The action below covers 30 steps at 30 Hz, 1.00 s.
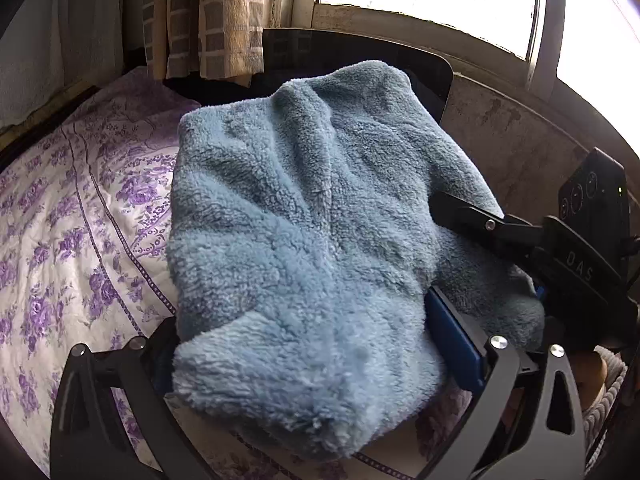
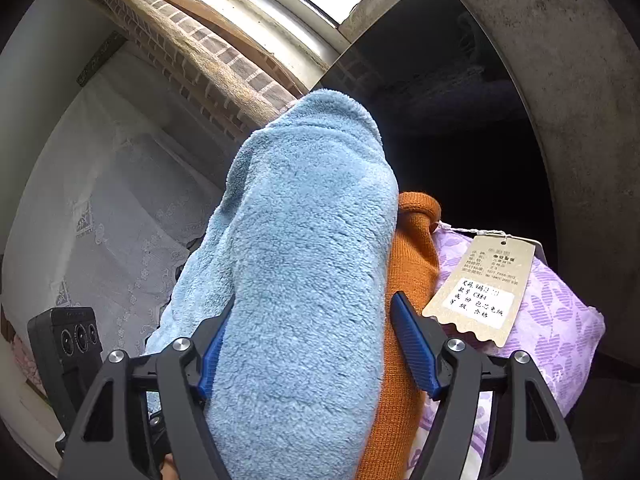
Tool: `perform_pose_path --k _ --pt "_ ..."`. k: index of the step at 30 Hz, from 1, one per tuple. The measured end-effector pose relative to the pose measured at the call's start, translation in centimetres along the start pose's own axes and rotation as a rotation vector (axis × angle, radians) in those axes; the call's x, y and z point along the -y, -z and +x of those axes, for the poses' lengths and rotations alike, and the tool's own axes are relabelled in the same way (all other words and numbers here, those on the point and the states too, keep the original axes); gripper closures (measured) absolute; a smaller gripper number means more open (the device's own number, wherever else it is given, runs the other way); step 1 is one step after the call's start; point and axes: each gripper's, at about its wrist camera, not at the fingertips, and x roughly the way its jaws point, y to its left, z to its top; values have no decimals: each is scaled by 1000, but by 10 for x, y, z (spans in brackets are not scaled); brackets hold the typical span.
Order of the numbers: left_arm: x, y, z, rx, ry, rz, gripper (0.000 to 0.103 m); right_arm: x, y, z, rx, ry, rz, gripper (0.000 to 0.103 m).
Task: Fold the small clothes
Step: 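Lift the held blue jacket with the right tool and carry it toward the window, then lower the blue jacket onto the orange garment and open the right tool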
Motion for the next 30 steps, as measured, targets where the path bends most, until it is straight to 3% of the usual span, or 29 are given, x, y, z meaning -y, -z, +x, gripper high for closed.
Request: perform_pose_path --k 18,30 --pt "17 5 -13 43 -134 97 4 -15 -4 0 -9 46 -52 27" --pt "24 10 -30 77 -172 122 4 -26 -10 -7 -8 85 -70 27"
